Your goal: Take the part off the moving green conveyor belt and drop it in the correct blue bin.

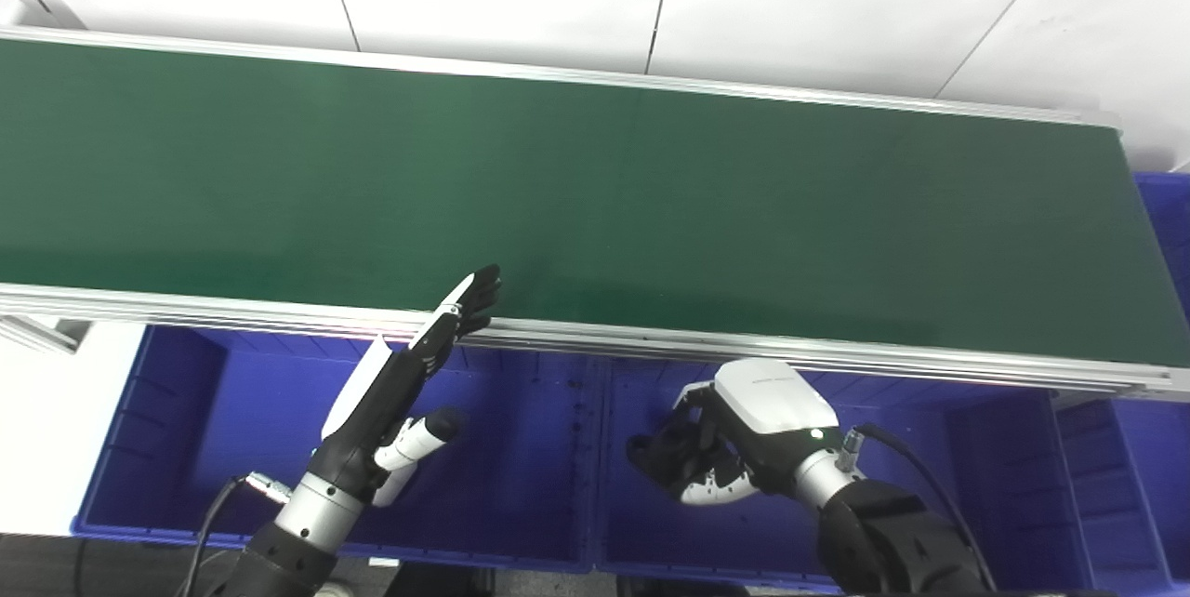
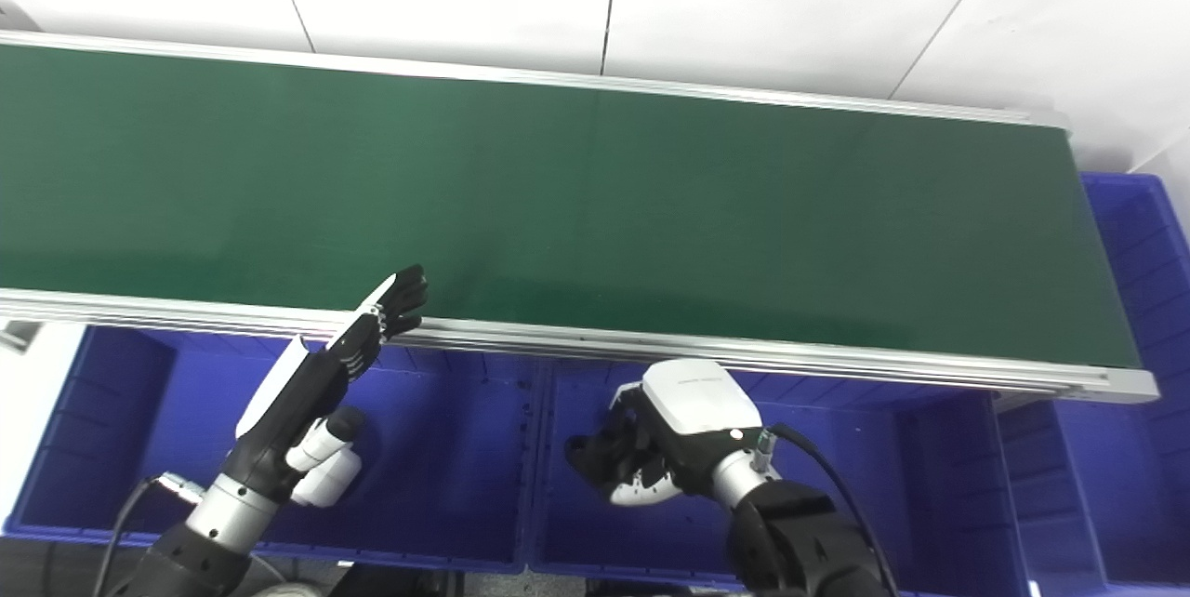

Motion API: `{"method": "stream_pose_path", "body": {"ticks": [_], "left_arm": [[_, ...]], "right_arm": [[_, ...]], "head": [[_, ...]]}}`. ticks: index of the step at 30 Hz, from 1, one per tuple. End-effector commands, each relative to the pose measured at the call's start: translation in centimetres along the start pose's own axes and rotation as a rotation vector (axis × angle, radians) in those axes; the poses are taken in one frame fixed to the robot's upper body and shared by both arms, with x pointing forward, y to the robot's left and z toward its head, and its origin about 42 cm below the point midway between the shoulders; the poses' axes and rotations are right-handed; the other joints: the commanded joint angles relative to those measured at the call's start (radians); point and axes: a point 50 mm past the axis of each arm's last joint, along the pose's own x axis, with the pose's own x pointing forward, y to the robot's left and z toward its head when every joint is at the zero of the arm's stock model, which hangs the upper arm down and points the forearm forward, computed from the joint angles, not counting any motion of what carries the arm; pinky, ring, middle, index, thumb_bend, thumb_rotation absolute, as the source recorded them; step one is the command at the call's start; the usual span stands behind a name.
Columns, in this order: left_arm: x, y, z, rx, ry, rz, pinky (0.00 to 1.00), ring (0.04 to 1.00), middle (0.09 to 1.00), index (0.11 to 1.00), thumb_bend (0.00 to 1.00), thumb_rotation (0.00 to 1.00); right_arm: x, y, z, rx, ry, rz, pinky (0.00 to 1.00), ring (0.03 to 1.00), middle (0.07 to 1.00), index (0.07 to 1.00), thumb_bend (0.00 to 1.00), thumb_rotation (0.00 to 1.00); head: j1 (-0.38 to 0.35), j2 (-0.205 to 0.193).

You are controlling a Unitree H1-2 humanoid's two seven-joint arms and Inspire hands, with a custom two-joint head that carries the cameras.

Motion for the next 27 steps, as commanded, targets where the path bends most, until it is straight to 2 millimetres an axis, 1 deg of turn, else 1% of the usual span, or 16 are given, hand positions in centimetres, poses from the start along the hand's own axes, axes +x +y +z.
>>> {"method": "stream_pose_path", "body": {"ticks": [1, 10, 14, 15, 16, 17, 18, 19, 20, 21, 22, 23, 24, 25, 26, 27], "left_arm": [[0.3, 0.2, 0.7, 0.002, -0.053, 0.01, 0.91, 0.949, 0.969, 0.97, 0.78, 0.99], [0.4, 0.3, 0.6, 0.006, -0.061, 0.006, 0.9, 0.949, 0.969, 0.97, 0.79, 0.99], [0.4, 0.4, 0.6, 0.007, -0.058, 0.002, 0.91, 0.952, 0.97, 0.972, 0.78, 0.99], [0.3, 0.4, 0.6, 0.007, -0.057, 0.001, 0.91, 0.951, 0.969, 0.971, 0.78, 0.98], [0.3, 0.4, 0.6, 0.006, -0.055, 0.002, 0.91, 0.951, 0.968, 0.971, 0.78, 0.98], [0.3, 0.4, 0.5, 0.004, -0.054, 0.003, 0.9, 0.948, 0.966, 0.968, 0.79, 0.98], [0.2, 0.4, 0.5, 0.003, -0.056, 0.005, 0.9, 0.948, 0.966, 0.968, 0.79, 0.98], [0.2, 0.4, 0.4, 0.002, -0.059, 0.007, 0.9, 0.944, 0.963, 0.965, 0.78, 0.98], [0.2, 0.3, 0.4, 0.001, -0.061, 0.008, 0.9, 0.942, 0.961, 0.963, 0.78, 0.98], [0.1, 0.4, 0.4, 0.015, -0.047, -0.005, 0.9, 0.942, 0.961, 0.963, 0.78, 0.98], [0.0, 0.4, 0.4, 0.03, -0.03, -0.019, 0.91, 0.956, 0.973, 0.974, 0.8, 0.99], [0.0, 0.4, 0.4, 0.042, -0.019, -0.029, 0.93, 0.967, 0.982, 0.984, 0.81, 0.99], [-0.1, 0.5, 0.5, 0.045, -0.015, -0.035, 0.93, 0.97, 0.984, 0.986, 0.82, 0.99], [-0.1, 0.5, 0.5, 0.04, -0.015, -0.035, 0.94, 0.972, 0.984, 0.987, 0.81, 0.98], [-0.2, 0.4, 0.6, 0.035, -0.016, -0.034, 0.94, 0.972, 0.984, 0.987, 0.81, 0.97], [-0.2, 0.4, 0.6, 0.033, -0.016, -0.034, 0.94, 0.972, 0.984, 0.987, 0.81, 0.97]], "right_arm": [[-1.0, -1.0, 0.4, -0.022, 0.031, -0.021, 0.99, 0.887, 0.86, 0.838, 0.56, 1.0], [-3.8, -1.4, 0.8, 0.05, 0.022, -0.109, 1.0, 0.955, 0.918, 0.874, 0.69, 1.0], [-5.1, -1.6, 1.1, 0.091, -0.003, -0.17, 1.0, 0.946, 0.915, 0.872, 0.7, 1.0], [-5.4, -1.6, 1.2, 0.107, -0.018, -0.194, 0.99, 0.912, 0.892, 0.856, 0.67, 0.99], [-5.6, -1.6, 1.2, 0.145, -0.048, -0.231, 0.98, 0.903, 0.887, 0.852, 0.67, 0.99], [-5.7, -1.4, 1.3, 0.2, -0.089, -0.271, 0.89, 0.851, 0.846, 0.823, 0.61, 0.85], [-5.8, -1.1, 1.4, 0.307, -0.138, -0.309, 0.88, 0.846, 0.842, 0.82, 0.6, 0.83], [-5.8, -0.8, 1.4, 0.414, -0.179, -0.341, 0.82, 0.823, 0.827, 0.819, 0.58, 0.75], [-5.8, -0.5, 1.4, 0.484, -0.203, -0.36, 0.75, 0.803, 0.819, 0.82, 0.57, 0.67], [-5.6, 0.1, 1.6, 0.609, -0.234, -0.379, 0.73, 0.796, 0.816, 0.821, 0.56, 0.65], [-5.5, 0.7, 1.7, 0.698, -0.255, -0.398, 0.67, 0.773, 0.828, 0.844, 0.58, 0.64], [-5.4, 1.2, 1.9, 0.777, -0.273, -0.414, 0.65, 0.777, 0.851, 0.872, 0.61, 0.65], [-5.2, 1.8, 2.0, 0.842, -0.288, -0.426, 0.67, 0.794, 0.865, 0.889, 0.63, 0.67], [-5.1, 2.3, 2.1, 0.898, -0.299, -0.43, 0.72, 0.819, 0.88, 0.91, 0.66, 0.7], [-5.0, 2.7, 2.2, 0.949, -0.306, -0.434, 0.77, 0.845, 0.893, 0.928, 0.69, 0.72], [-5.0, 3.0, 2.3, 0.98, -0.31, -0.437, 0.77, 0.847, 0.894, 0.93, 0.69, 0.72]], "head": [[0.001, 0.001], [0.001, -0.002], [0.001, -0.003], [0.002, -0.005], [0.002, -0.005], [0.003, -0.008], [0.003, -0.008], [0.004, -0.009], [0.004, -0.009], [0.012, -0.009], [0.014, -0.01], [0.017, -0.011], [0.018, -0.012], [0.019, -0.012], [0.021, -0.014], [0.021, -0.014]]}}
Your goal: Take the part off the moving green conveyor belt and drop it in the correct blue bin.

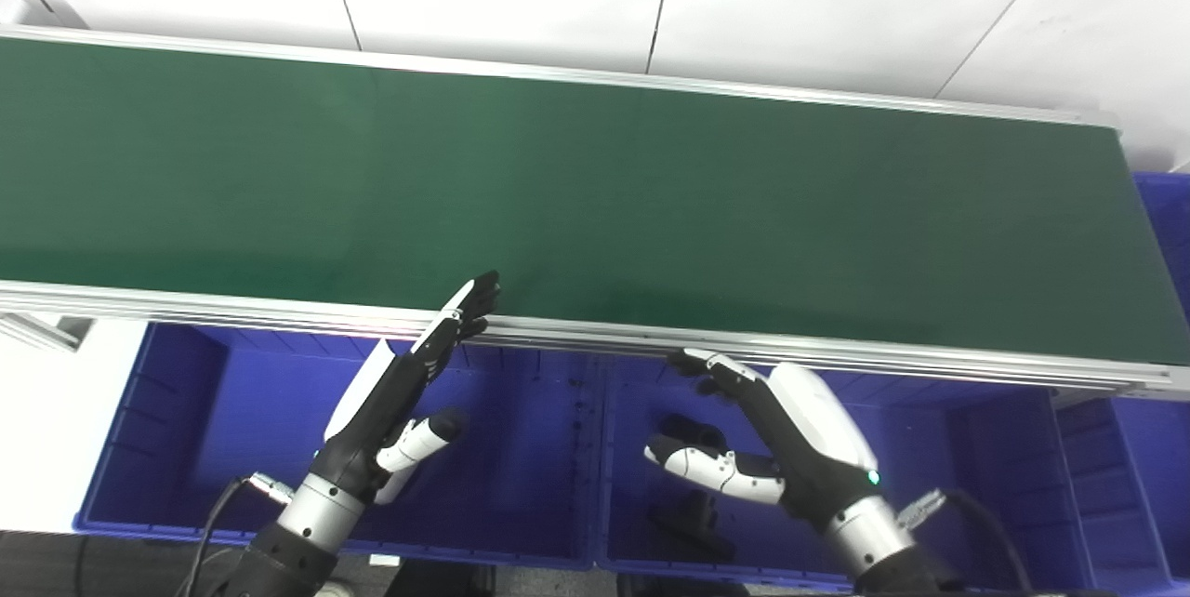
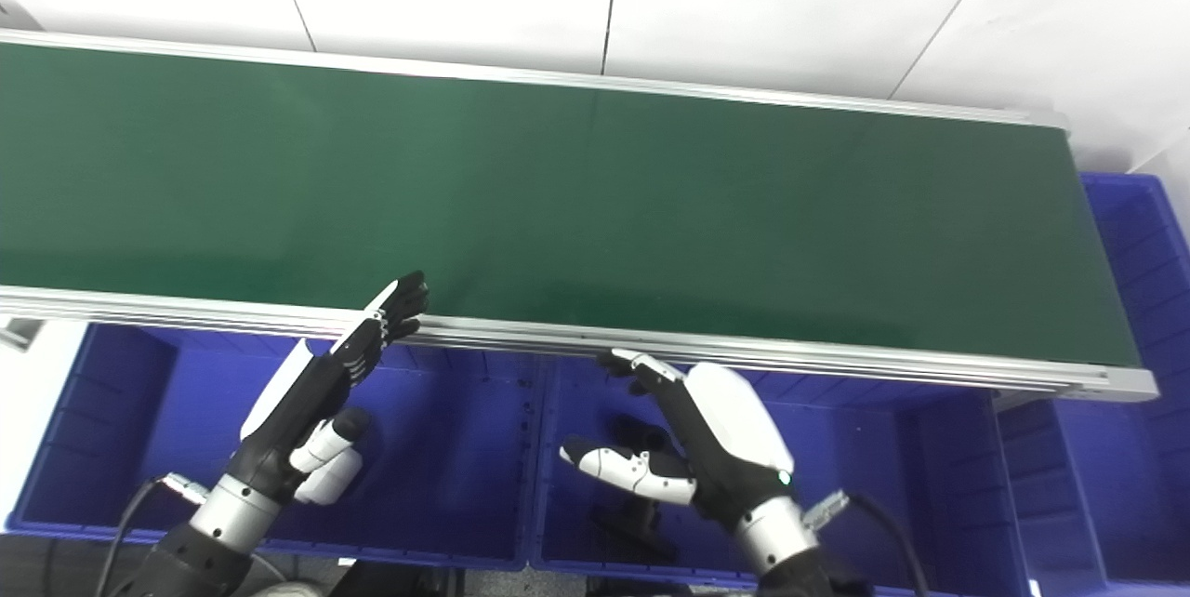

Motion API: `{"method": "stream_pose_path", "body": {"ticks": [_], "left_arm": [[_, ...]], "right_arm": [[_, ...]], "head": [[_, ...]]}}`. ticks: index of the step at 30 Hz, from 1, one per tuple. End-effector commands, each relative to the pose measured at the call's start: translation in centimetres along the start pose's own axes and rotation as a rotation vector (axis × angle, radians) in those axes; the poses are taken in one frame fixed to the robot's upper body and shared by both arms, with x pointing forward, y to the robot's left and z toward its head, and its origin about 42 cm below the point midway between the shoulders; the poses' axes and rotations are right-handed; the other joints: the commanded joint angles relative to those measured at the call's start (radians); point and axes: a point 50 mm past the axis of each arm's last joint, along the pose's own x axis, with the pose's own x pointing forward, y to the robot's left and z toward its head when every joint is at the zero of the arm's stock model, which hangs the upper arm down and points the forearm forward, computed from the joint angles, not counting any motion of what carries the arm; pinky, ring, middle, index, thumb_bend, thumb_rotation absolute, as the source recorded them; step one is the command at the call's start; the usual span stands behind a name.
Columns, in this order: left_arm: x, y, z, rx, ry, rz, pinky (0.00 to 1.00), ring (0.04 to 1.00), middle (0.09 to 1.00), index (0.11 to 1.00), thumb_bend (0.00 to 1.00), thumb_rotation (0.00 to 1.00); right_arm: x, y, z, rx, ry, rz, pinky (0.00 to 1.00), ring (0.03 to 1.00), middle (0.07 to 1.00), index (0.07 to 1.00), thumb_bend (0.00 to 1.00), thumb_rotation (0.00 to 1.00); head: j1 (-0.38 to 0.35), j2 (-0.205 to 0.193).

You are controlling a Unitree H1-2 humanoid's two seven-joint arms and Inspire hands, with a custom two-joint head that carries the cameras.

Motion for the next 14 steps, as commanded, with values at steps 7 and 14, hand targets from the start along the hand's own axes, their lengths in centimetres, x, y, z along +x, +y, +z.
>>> {"method": "stream_pose_path", "body": {"ticks": [7, 14], "left_arm": [[-0.4, 0.2, 1.3, 0.032, -0.057, -0.008, 0.94, 0.97, 0.982, 0.986, 0.81, 0.98], [-0.8, 0.2, 1.1, 0.028, -0.042, -0.028, 0.96, 0.983, 0.994, 0.997, 0.84, 0.97]], "right_arm": [[-0.9, 1.4, -0.6, 0.215, -0.153, -0.148, 0.8, 0.879, 0.92, 0.967, 0.72, 0.66], [-1.0, 2.2, -0.7, 0.163, -0.135, -0.161, 0.83, 0.907, 0.958, 0.998, 0.75, 0.67]], "head": [[0.008, -0.005], [0.001, -0.011]]}}
